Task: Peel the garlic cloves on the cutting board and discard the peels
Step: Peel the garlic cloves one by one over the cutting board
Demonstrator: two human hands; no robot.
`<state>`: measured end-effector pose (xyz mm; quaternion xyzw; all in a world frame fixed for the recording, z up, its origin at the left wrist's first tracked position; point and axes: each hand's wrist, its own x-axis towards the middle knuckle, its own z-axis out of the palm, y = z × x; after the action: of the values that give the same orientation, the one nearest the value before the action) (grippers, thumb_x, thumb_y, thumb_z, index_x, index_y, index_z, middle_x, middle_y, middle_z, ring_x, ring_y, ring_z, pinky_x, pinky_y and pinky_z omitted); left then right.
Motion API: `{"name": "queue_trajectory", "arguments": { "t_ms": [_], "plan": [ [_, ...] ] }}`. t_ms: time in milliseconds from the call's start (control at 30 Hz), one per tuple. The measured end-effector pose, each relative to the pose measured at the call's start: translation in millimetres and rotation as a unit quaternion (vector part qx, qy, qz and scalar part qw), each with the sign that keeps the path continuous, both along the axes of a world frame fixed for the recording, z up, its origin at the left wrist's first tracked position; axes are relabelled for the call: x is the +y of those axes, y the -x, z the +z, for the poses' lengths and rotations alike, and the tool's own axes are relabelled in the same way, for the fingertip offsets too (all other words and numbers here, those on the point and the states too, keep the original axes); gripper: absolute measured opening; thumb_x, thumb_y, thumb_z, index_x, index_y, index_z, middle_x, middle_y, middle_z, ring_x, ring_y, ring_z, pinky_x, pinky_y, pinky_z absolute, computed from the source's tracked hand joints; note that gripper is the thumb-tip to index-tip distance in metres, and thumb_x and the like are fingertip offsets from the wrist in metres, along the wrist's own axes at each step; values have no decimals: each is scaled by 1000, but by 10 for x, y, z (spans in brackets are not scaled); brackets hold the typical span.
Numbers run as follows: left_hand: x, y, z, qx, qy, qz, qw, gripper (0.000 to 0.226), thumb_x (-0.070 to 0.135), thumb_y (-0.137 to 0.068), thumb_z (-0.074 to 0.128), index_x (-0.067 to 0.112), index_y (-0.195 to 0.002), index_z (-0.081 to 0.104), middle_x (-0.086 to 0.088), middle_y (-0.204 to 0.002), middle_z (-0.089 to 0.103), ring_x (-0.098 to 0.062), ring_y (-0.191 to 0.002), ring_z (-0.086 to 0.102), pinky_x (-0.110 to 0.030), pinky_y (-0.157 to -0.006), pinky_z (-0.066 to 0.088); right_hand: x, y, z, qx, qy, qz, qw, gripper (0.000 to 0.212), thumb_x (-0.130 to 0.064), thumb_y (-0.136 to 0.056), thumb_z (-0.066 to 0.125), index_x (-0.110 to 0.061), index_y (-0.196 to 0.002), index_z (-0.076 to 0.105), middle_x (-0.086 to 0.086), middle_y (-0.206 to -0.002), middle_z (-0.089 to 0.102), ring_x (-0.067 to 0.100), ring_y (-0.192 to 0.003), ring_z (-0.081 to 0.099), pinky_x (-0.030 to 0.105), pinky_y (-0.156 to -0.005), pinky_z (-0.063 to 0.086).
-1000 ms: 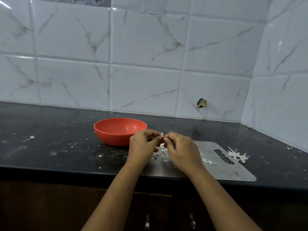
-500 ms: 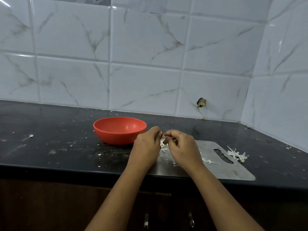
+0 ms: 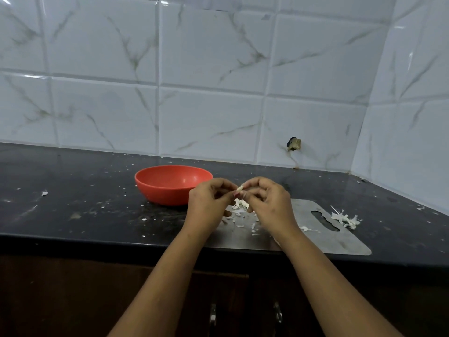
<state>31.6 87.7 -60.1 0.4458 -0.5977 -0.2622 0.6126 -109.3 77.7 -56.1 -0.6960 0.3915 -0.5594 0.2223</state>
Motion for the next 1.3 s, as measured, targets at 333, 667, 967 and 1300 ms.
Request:
{"name": "queue_trajectory", "arguments": {
  "t_ms": [333, 667, 967, 1300],
  "plan": [
    [-53, 5, -37, -137, 58, 82, 985, 3, 13, -86, 69, 15, -87, 67, 2, -78, 68, -14, -73, 64, -39, -61, 58, -3, -9, 2, -2, -12, -3, 1000, 13, -13, -92, 62, -14, -84, 73, -1, -73, 73, 11, -56, 64, 21, -59, 54],
    [-12, 73, -76, -285, 119, 148, 940, 7, 14, -92, 58, 11, -91, 64, -7, -82, 70, -28, -79, 65, -44, -72, 52, -52, -19, -54, 164, 43, -93, 981, 11, -23, -92, 57, -25, -85, 66, -8, -70, 67, 8, -61, 61, 34, -62, 52],
    [37, 48, -43, -266, 90, 139, 949, 8, 13, -89, 62, 9, -91, 69, -6, -79, 70, -24, -77, 64, -39, -74, 50, -49, -54, -65, 240, 83, -93, 963, 14, -19, -95, 49, -14, -92, 62, 1, -76, 64, 20, -69, 59, 39, -66, 49],
    [-33, 21, -32, -86, 16, 34, 996, 5, 0, -85, 67, 4, -83, 68, -6, -72, 70, -20, -67, 70, -40, -68, 60, -33, -62, -25, 174, 29, -64, 982, 17, -11, -96, 48, -15, -84, 59, 5, -76, 66, 14, -66, 57, 21, -59, 40]
  ]
}}
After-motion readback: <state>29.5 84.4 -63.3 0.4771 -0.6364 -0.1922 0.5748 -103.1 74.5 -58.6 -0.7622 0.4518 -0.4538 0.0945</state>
